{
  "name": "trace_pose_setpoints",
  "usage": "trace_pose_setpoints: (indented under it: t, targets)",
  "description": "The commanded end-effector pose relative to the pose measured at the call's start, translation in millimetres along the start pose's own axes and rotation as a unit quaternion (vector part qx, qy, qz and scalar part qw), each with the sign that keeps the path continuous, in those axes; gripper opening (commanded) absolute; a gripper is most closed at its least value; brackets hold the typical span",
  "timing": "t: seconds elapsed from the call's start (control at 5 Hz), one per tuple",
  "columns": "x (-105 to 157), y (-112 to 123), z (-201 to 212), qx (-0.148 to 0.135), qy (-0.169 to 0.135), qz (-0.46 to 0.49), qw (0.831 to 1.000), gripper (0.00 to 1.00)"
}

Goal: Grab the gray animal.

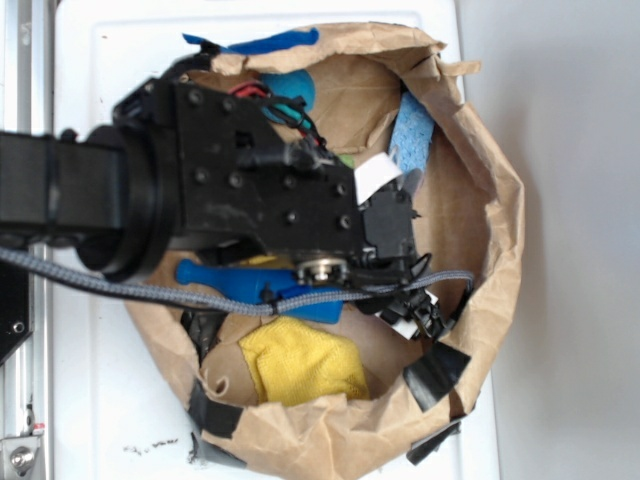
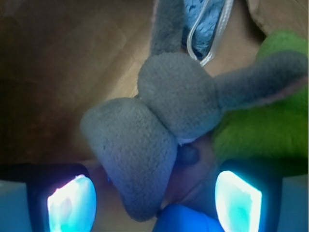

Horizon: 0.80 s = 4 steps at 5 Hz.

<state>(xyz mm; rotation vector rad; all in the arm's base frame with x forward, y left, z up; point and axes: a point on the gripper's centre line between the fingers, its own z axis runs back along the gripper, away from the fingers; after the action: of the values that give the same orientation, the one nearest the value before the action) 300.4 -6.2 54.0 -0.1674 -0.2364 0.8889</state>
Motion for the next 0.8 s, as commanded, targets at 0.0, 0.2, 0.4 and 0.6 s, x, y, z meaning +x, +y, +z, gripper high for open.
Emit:
trace_pose_setpoints:
  t: [0.0, 0.2, 0.4, 0.6]
  targets:
    - [5, -9, 10, -0.010, -0.014, -0.012, 1.000, 1.00]
    - [6, -13, 6, -0.003, -0.015, -0.008, 1.000, 1.00]
    - [11, -18, -4, -0.001, 0.008, -0.020, 1.000, 1.00]
    - [22, -15, -12, 0.006, -0.002, -0.018, 1.000, 1.00]
